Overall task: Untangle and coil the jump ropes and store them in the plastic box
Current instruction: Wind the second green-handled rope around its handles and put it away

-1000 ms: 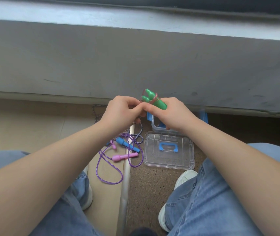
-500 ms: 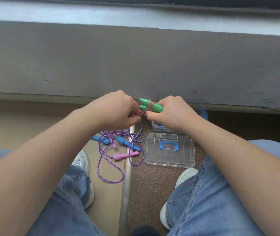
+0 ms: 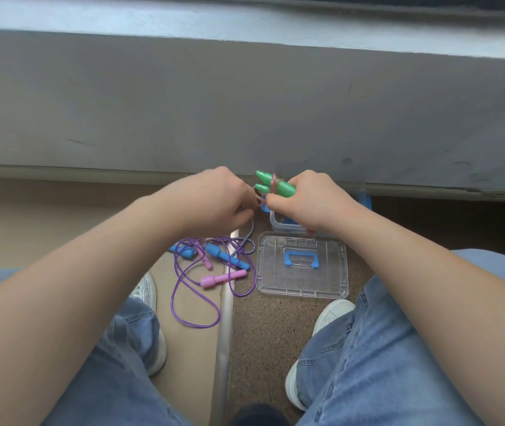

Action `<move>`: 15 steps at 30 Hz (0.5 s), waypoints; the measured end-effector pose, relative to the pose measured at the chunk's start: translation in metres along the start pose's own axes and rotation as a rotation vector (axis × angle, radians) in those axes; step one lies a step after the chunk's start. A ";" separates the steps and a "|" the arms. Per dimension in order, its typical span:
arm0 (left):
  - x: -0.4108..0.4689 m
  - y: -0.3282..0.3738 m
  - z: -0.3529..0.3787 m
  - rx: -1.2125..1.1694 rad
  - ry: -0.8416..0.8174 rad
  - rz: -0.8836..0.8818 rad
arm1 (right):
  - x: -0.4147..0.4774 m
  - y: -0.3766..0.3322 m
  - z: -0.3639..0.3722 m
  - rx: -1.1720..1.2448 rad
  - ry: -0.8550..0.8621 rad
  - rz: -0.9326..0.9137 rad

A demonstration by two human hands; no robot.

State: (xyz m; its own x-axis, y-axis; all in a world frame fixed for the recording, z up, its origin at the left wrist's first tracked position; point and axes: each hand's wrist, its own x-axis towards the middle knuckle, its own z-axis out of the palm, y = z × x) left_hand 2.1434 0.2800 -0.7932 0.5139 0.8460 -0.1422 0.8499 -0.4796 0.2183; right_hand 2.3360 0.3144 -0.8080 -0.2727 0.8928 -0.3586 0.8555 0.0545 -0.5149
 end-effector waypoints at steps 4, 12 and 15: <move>-0.001 -0.007 -0.007 -0.026 0.117 0.135 | -0.004 -0.003 0.003 -0.119 -0.038 -0.078; -0.003 -0.008 -0.005 -0.295 0.210 0.191 | -0.013 -0.001 -0.003 -0.197 -0.312 -0.271; -0.003 -0.010 -0.007 -0.534 0.051 -0.032 | -0.019 -0.003 -0.002 -0.116 -0.410 -0.314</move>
State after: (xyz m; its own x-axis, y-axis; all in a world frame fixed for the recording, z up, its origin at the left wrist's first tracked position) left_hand 2.1322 0.2835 -0.7882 0.4714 0.8747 -0.1129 0.6808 -0.2795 0.6770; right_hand 2.3397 0.2981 -0.7987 -0.6537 0.5786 -0.4877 0.7415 0.3611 -0.5655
